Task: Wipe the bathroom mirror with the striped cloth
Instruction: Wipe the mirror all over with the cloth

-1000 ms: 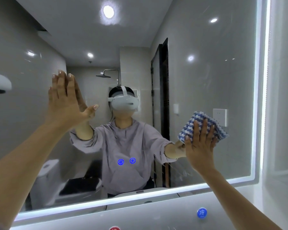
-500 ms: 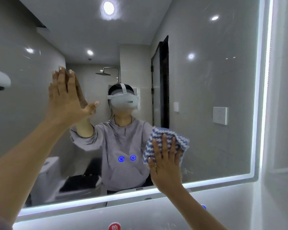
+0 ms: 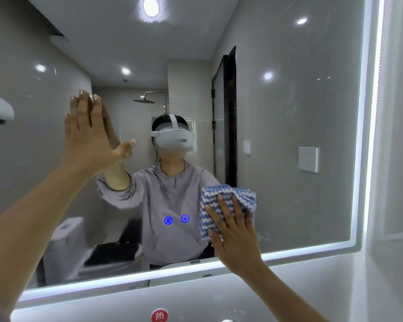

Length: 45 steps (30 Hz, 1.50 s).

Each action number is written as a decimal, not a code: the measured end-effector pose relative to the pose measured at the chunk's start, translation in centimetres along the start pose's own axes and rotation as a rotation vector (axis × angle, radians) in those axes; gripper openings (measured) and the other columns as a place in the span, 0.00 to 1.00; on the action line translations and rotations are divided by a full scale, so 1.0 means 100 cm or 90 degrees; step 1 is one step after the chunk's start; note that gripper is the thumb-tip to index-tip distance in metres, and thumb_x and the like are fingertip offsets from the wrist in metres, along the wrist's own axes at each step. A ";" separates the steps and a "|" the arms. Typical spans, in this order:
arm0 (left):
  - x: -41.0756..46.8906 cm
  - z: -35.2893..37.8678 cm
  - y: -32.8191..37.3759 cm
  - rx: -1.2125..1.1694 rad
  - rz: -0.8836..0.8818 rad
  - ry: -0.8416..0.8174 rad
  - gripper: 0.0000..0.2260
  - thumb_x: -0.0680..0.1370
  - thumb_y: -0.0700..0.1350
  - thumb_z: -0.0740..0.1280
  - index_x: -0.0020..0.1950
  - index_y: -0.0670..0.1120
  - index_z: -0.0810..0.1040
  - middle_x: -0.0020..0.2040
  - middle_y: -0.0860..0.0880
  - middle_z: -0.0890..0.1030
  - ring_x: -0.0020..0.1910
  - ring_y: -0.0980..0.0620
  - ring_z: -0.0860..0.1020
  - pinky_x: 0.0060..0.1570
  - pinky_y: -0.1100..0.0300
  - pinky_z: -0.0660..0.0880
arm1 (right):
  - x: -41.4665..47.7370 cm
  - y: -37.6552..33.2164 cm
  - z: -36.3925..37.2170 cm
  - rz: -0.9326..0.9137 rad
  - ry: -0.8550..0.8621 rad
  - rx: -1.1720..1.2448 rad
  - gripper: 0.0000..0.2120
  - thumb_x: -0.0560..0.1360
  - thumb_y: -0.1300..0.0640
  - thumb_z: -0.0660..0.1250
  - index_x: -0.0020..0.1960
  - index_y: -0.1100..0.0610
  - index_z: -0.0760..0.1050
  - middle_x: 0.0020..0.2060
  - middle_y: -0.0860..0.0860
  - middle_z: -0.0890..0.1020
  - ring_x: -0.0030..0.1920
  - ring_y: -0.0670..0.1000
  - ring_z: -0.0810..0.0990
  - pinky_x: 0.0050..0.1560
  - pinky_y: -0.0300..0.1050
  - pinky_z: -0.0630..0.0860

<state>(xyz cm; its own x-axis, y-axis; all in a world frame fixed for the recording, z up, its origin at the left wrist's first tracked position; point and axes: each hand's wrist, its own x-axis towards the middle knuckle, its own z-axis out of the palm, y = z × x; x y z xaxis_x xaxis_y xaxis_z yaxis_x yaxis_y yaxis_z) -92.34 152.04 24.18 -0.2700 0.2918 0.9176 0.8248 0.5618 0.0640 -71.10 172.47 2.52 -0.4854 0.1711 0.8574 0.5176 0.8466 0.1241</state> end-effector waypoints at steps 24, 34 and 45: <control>0.000 0.006 -0.005 0.024 -0.004 -0.005 0.50 0.66 0.69 0.56 0.77 0.40 0.43 0.78 0.41 0.41 0.77 0.43 0.39 0.73 0.46 0.42 | -0.037 0.021 0.013 0.271 0.052 0.073 0.28 0.81 0.47 0.41 0.77 0.57 0.39 0.76 0.60 0.44 0.74 0.68 0.47 0.70 0.71 0.46; 0.000 0.003 -0.002 0.004 -0.006 0.001 0.51 0.65 0.68 0.59 0.77 0.40 0.45 0.78 0.40 0.43 0.77 0.42 0.40 0.73 0.45 0.42 | -0.051 -0.067 0.036 0.132 0.003 0.081 0.27 0.81 0.45 0.45 0.78 0.52 0.48 0.78 0.54 0.44 0.76 0.59 0.47 0.74 0.58 0.44; 0.000 0.000 -0.001 0.001 -0.012 -0.005 0.50 0.65 0.67 0.59 0.77 0.40 0.45 0.78 0.39 0.44 0.77 0.41 0.40 0.74 0.45 0.42 | -0.055 -0.043 0.032 0.110 -0.029 0.089 0.26 0.81 0.41 0.48 0.77 0.47 0.53 0.77 0.49 0.53 0.76 0.56 0.52 0.74 0.55 0.48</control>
<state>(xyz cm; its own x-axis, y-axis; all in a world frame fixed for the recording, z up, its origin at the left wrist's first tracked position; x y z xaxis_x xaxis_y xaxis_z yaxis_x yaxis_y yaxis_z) -92.41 151.93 24.16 -0.2901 0.2872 0.9129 0.8187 0.5684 0.0813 -72.91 169.52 -4.31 -0.4313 0.3394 0.8359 0.4951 0.8636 -0.0952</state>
